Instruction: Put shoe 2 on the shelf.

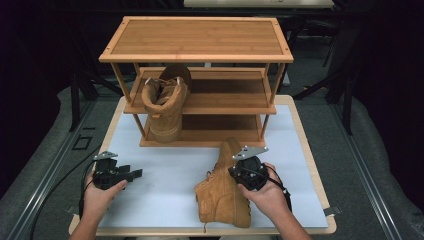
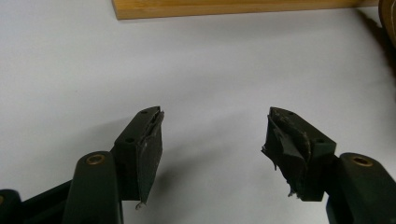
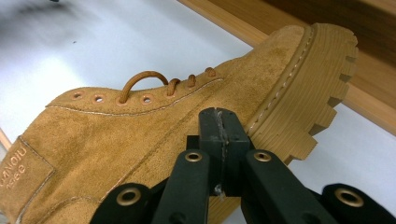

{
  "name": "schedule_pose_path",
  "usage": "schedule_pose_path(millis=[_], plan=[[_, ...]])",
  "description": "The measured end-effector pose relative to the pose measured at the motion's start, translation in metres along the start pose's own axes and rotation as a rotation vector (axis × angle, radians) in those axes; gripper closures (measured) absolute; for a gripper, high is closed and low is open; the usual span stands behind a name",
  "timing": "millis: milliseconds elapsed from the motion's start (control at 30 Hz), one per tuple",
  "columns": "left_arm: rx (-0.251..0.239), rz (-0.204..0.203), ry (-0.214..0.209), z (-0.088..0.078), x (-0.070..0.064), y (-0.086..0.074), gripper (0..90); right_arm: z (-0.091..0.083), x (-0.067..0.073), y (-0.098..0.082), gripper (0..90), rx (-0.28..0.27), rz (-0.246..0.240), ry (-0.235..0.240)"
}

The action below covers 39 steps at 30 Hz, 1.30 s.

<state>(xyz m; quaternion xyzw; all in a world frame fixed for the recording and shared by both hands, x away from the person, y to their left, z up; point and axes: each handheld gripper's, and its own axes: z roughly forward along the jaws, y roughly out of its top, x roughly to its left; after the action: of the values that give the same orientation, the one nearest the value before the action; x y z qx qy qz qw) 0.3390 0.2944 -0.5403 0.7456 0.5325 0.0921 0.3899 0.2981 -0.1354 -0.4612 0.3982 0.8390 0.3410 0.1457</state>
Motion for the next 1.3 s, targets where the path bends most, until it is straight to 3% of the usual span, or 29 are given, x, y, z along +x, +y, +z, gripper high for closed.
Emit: schedule_pose_path(millis=[67,433,600,633,667,800,967,1133,1167,1300], plan=[[0.005,0.008,0.015,0.000,-0.001,-0.001,36.5,0.000,-0.001,0.000,90.0,0.000,0.005,0.005],[-0.017,-0.022,0.016,0.001,0.004,0.002,36.4,-0.002,-0.004,-0.002,90.0,-0.008,0.009,0.017],[-0.010,-0.008,0.020,0.000,0.003,0.001,36.4,-0.005,-0.008,-0.005,90.0,-0.016,0.011,0.017],[-0.013,-0.001,0.024,-0.001,0.002,0.000,36.4,-0.007,-0.008,-0.005,90.0,-0.009,0.010,-0.012],[-0.013,-0.001,0.024,-0.001,0.002,0.000,36.4,-0.007,-0.008,-0.005,90.0,-0.009,0.010,-0.012],[-0.007,0.005,0.027,-0.002,0.001,-0.001,36.3,-0.012,-0.015,-0.010,90.0,-0.037,0.042,-0.005],[-0.012,0.010,0.025,-0.005,0.001,-0.001,36.3,-0.016,-0.018,-0.013,90.0,-0.035,0.066,-0.031],[-0.021,0.004,0.028,-0.008,0.002,-0.001,36.3,-0.019,-0.025,-0.018,90.0,-0.049,0.095,-0.026],[-0.024,0.002,0.029,-0.008,0.003,-0.001,36.4,-0.022,-0.028,-0.020,90.0,-0.033,0.110,-0.062],[-0.026,0.002,0.031,-0.008,0.003,-0.001,36.4,-0.027,-0.039,-0.028,90.0,-0.033,0.141,-0.082]])
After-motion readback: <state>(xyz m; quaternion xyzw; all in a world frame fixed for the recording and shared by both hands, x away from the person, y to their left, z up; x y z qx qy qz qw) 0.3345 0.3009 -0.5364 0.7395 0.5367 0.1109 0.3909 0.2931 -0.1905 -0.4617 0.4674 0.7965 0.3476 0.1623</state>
